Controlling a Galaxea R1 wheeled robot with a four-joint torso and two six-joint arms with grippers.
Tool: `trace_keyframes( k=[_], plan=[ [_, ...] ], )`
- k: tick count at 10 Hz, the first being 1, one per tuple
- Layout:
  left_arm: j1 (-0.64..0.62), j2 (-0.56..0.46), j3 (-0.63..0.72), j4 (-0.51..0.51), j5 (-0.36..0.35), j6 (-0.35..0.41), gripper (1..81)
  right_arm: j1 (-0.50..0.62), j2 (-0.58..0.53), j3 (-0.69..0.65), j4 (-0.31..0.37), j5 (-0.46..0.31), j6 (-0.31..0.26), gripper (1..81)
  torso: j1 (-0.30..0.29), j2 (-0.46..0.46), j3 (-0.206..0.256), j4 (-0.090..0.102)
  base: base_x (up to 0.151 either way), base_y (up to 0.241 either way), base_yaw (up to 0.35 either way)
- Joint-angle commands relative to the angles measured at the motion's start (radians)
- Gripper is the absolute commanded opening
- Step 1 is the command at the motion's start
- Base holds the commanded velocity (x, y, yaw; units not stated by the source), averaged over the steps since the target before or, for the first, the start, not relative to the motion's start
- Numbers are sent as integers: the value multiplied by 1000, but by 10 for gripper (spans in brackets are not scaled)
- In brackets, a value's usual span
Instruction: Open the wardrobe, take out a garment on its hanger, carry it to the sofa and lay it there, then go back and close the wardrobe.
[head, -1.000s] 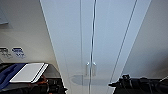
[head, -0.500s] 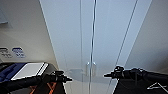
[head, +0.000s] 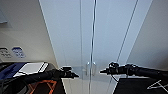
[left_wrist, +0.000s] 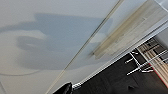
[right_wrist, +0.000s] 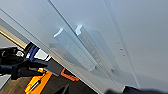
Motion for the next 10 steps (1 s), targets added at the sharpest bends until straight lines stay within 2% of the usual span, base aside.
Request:
trace_keyframes(
  k=[1, 4, 10],
  plan=[
    [-164, 67, -31, -17, -7, -5, 811, 163, 47, -15, 1, 27, 16, 811, 0, 0, 0, 0, 0, 0, 0],
    [-166, 110, -80, -18, -50, -21, 811, 164, 113, -64, 1, 62, 26, 811, 0, 0, 0, 0, 0, 0, 0],
    [-167, 222, -218, -15, -51, -23, 811, 177, 219, -255, 0, 70, 54, 811, 1, 1, -1, 0, 0, 0, 0]
  ],
)
